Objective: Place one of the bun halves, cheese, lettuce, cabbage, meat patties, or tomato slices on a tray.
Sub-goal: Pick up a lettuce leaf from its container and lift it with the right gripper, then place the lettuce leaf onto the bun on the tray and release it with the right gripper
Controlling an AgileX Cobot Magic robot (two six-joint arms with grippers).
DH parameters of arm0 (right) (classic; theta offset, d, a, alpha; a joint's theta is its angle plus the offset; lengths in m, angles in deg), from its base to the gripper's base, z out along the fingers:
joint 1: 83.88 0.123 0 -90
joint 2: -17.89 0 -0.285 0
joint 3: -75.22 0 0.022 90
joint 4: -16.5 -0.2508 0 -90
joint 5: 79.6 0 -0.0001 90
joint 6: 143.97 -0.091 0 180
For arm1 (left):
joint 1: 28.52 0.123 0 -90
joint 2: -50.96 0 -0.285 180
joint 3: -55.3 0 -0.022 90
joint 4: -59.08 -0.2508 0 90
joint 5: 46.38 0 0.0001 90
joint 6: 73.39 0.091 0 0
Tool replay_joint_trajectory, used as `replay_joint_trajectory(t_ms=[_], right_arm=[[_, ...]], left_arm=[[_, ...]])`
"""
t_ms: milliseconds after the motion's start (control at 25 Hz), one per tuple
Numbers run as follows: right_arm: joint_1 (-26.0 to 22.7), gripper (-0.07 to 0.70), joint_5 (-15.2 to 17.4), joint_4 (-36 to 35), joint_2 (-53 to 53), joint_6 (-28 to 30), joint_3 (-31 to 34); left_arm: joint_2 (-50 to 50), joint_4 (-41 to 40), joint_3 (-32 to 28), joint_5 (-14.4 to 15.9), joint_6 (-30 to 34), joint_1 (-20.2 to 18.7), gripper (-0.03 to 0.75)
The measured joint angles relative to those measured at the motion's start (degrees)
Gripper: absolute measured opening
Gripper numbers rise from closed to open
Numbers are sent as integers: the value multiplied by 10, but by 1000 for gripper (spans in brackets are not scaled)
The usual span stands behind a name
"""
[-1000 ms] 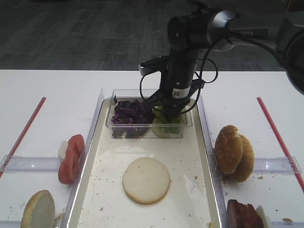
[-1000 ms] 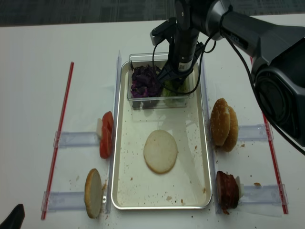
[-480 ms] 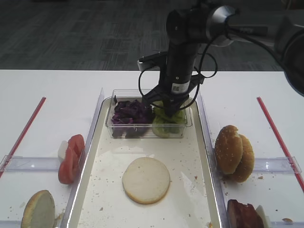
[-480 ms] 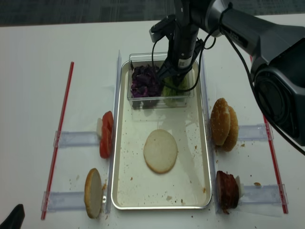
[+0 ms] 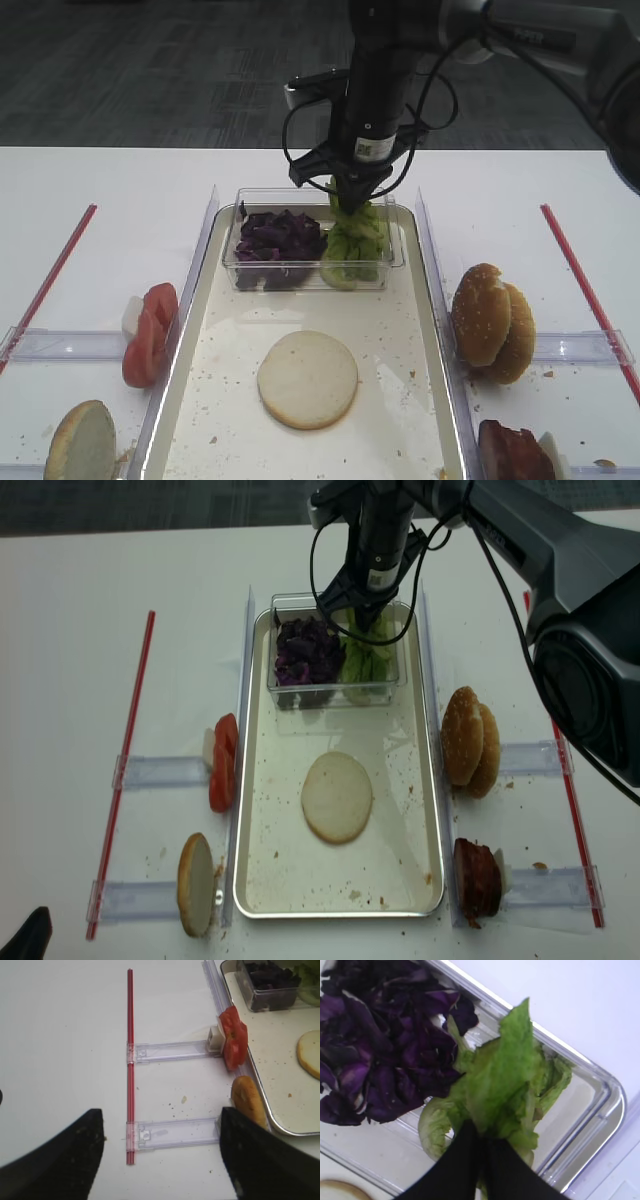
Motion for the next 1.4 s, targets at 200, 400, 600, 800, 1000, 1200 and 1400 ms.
replay_joint_trajectory(t_ms=[200, 400, 600, 800, 1000, 1200, 1400], right_arm=[[0, 61, 2, -7, -21, -10, 0], [0, 60, 5, -16, -43, -14, 0], [0, 60, 5, -20, -52, -15, 0], [0, 60, 5, -29, -52, -24, 0], [4, 60, 6, -39, -57, -30, 0], [22, 60, 7, -43, -74, -30, 0], [34, 60, 9, -45, -106, -42, 15]], left_arm=[[0, 0, 0, 0, 0, 0, 454], [0, 0, 0, 0, 0, 0, 454], [0, 0, 0, 0, 0, 0, 454], [0, 0, 0, 0, 0, 0, 454], [0, 0, 0, 0, 0, 0, 454], [0, 0, 0, 0, 0, 0, 454], [0, 0, 0, 0, 0, 0, 454]])
